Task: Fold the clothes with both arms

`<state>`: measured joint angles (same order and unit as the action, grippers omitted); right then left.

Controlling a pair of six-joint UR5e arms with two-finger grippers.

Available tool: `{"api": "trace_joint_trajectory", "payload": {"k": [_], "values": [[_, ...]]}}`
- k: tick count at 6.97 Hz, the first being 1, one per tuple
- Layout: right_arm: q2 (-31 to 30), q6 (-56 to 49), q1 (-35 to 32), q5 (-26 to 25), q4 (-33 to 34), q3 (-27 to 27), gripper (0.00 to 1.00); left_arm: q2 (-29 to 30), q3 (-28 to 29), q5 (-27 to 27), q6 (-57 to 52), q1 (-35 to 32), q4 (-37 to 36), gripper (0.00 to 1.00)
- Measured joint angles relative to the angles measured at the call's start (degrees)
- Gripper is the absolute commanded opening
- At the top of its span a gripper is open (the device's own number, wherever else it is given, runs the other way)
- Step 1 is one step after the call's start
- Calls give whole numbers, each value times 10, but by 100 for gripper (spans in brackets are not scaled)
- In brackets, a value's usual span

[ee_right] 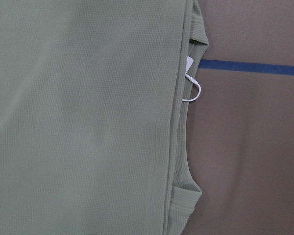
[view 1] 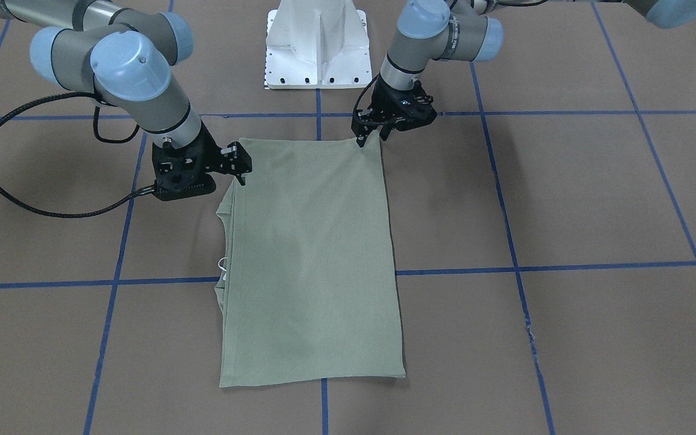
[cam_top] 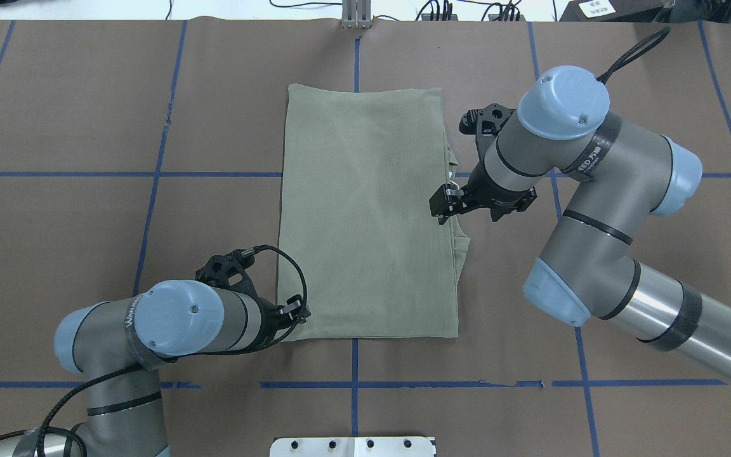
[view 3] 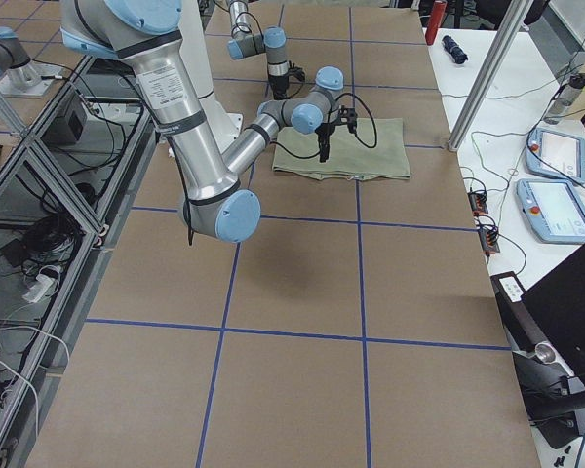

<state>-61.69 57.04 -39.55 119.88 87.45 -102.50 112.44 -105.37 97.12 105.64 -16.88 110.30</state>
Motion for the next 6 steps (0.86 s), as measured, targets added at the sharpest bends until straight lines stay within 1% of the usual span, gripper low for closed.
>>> {"api": "trace_joint_trajectory", "payload": {"k": [3, 4, 5, 6], "values": [[0, 0, 0, 0, 0, 0, 100, -1, 1, 0, 0, 2, -1, 64], [0, 0, 0, 0, 0, 0, 100, -1, 1, 0, 0, 3, -1, 60], [0, 0, 0, 0, 0, 0, 100, -1, 1, 0, 0, 3, -1, 54], [-1, 0, 0, 0, 0, 0, 100, -2, 2, 0, 0, 3, -1, 38]]}}
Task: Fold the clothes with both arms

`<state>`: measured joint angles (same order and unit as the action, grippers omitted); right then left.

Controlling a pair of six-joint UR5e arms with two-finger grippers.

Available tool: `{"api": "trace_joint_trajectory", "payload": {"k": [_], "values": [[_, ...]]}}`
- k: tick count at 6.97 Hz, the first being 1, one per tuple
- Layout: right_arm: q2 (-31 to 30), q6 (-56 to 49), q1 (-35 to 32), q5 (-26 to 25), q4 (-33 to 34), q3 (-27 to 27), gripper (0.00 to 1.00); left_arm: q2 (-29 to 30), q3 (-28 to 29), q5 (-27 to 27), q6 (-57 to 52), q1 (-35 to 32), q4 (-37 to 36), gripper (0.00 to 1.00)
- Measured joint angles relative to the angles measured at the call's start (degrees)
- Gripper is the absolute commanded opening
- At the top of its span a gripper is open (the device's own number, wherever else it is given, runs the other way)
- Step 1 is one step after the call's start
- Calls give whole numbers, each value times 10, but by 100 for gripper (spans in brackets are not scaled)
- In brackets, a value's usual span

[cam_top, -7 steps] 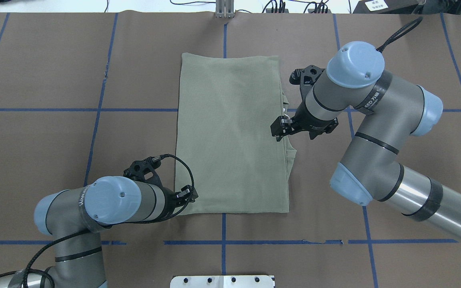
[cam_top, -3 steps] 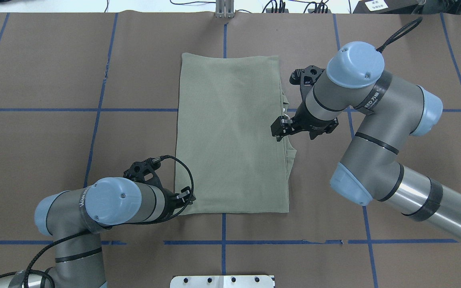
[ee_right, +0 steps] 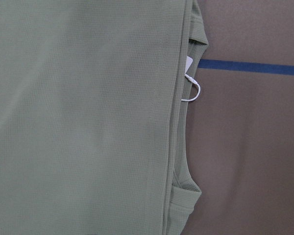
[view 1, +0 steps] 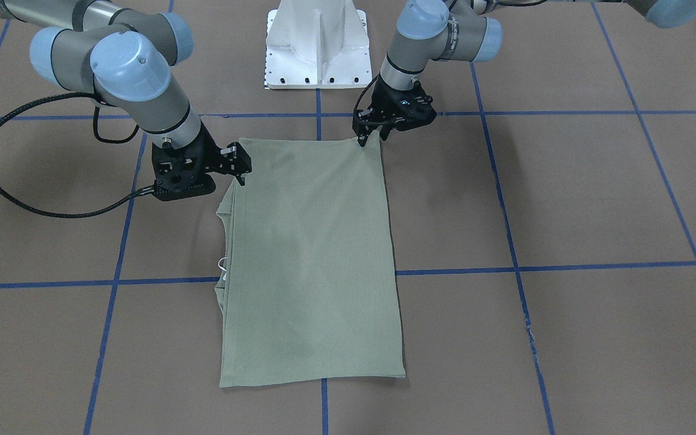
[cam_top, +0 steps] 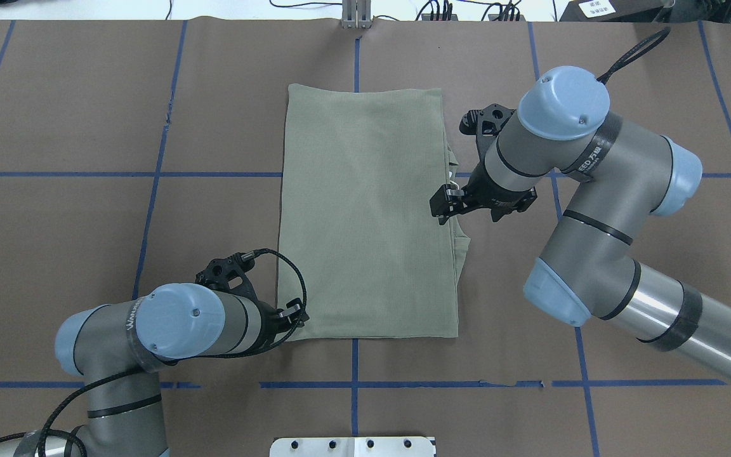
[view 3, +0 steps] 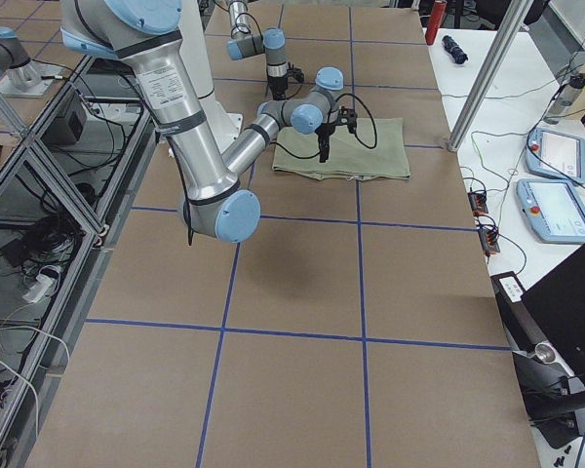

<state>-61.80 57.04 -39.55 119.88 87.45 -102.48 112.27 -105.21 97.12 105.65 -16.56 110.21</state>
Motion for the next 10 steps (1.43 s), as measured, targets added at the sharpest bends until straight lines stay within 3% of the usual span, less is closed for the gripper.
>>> {"api": "trace_joint_trajectory", "payload": {"k": [2, 3, 7, 10], "values": [[-2, 0, 0, 0, 0, 0, 100, 0, 0, 0, 0, 1, 0, 8], [-2, 0, 0, 0, 0, 0, 100, 0, 0, -4, 1, 3, 0, 0], [-9, 32, 5, -3, -2, -9, 100, 2, -18, -18, 0, 12, -25, 0], [-28, 204, 93, -70, -7, -48, 100, 3, -56, -18, -1, 21, -74, 0]]}}
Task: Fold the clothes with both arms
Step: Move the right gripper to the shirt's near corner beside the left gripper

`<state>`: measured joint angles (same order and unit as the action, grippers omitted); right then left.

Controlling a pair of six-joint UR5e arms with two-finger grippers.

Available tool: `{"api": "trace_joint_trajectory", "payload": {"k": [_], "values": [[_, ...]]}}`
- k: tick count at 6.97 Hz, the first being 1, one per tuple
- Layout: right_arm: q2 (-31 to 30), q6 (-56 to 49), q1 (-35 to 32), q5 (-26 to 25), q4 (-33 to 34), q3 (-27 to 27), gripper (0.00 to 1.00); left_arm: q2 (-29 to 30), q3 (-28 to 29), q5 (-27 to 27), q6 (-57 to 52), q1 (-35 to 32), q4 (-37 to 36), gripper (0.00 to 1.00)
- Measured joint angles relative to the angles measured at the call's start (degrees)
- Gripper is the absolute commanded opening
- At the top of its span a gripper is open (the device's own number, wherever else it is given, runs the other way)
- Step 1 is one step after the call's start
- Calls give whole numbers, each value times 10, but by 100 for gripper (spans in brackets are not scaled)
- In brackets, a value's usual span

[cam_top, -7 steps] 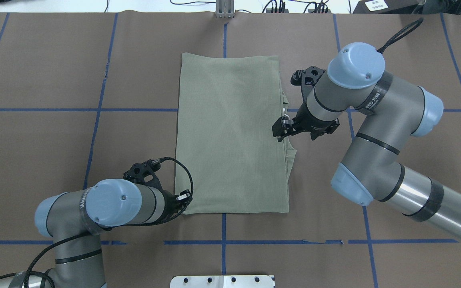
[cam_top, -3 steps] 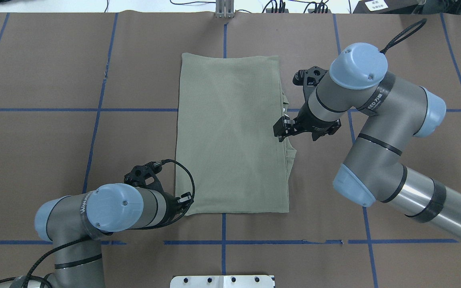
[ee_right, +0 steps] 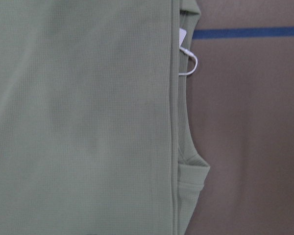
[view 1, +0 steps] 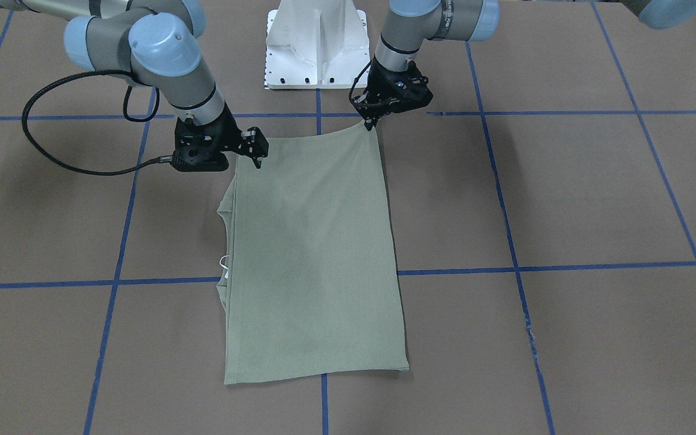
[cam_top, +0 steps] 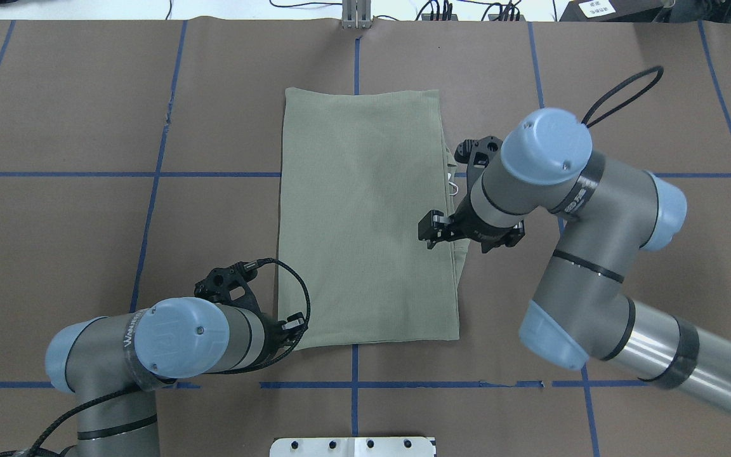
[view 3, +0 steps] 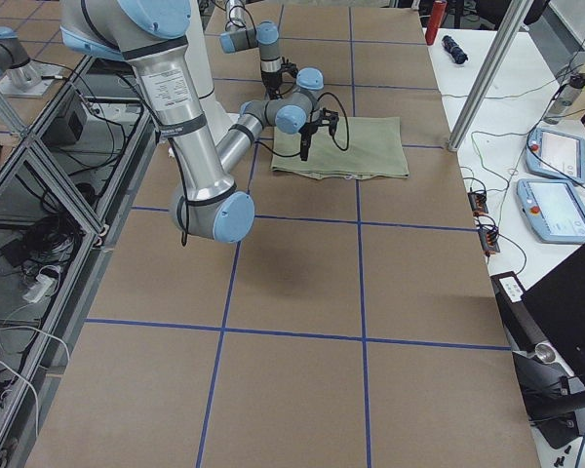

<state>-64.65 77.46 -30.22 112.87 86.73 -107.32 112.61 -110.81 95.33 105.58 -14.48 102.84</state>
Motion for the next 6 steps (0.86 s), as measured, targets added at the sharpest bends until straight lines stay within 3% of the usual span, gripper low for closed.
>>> {"api": "trace_joint_trajectory", "payload": {"k": [3, 6], "values": [[-47, 167, 86, -63, -1, -32, 100, 1, -4, 1, 0, 1, -4, 0], [-54, 248, 138, -106, -1, -27, 100, 2, -4, 2, 0, 1, -4, 0]]}}
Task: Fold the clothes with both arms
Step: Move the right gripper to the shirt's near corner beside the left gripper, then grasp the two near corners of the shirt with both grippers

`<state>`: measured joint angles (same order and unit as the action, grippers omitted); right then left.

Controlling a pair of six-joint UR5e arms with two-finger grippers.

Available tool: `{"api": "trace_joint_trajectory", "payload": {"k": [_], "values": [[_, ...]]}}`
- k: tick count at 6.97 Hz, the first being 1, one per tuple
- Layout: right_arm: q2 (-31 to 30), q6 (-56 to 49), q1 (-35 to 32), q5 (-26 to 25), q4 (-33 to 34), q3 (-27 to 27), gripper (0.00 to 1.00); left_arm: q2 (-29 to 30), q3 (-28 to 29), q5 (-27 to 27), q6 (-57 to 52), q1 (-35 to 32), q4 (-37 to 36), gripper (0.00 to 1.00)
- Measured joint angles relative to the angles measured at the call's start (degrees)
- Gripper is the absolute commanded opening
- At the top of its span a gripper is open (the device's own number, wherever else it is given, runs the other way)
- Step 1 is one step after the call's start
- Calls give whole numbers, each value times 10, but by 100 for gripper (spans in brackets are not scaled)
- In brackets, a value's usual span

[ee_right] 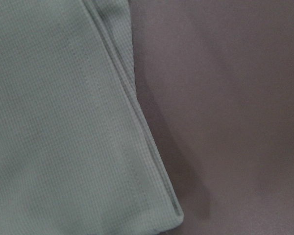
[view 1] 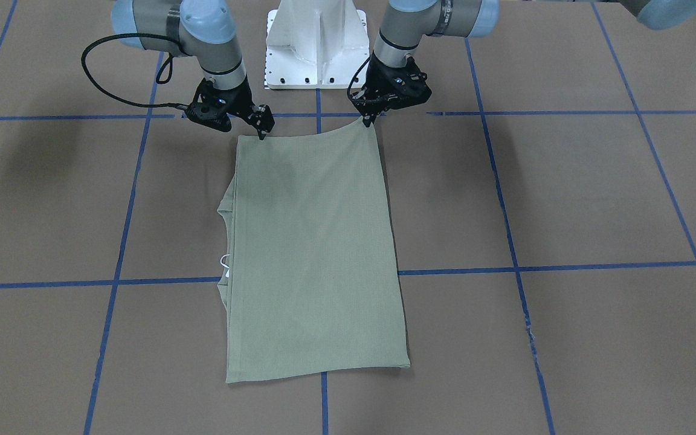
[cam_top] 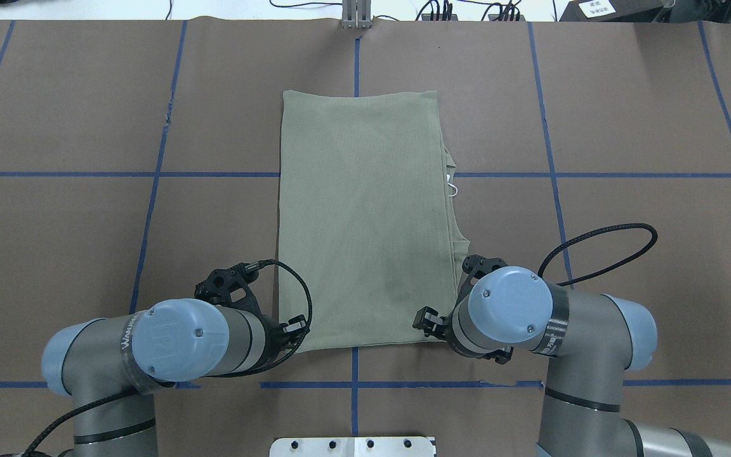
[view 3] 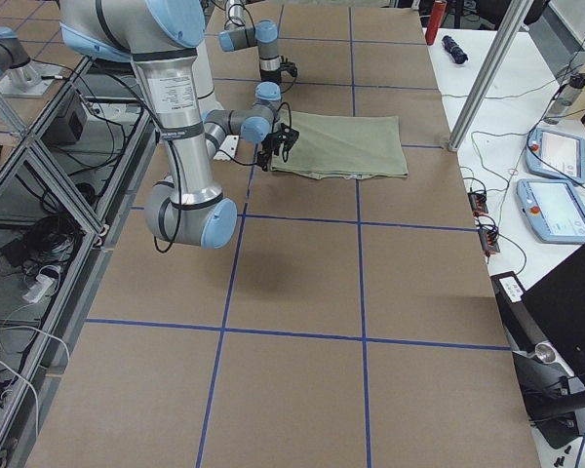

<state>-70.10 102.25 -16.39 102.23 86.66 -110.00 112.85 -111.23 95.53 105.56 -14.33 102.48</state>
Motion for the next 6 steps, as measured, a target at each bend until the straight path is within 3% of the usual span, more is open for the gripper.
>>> {"api": "trace_joint_trajectory", "payload": {"k": [6], "values": [[20, 5, -11, -8, 0, 29, 100, 2, 0, 1, 0, 0, 0, 0]]}}
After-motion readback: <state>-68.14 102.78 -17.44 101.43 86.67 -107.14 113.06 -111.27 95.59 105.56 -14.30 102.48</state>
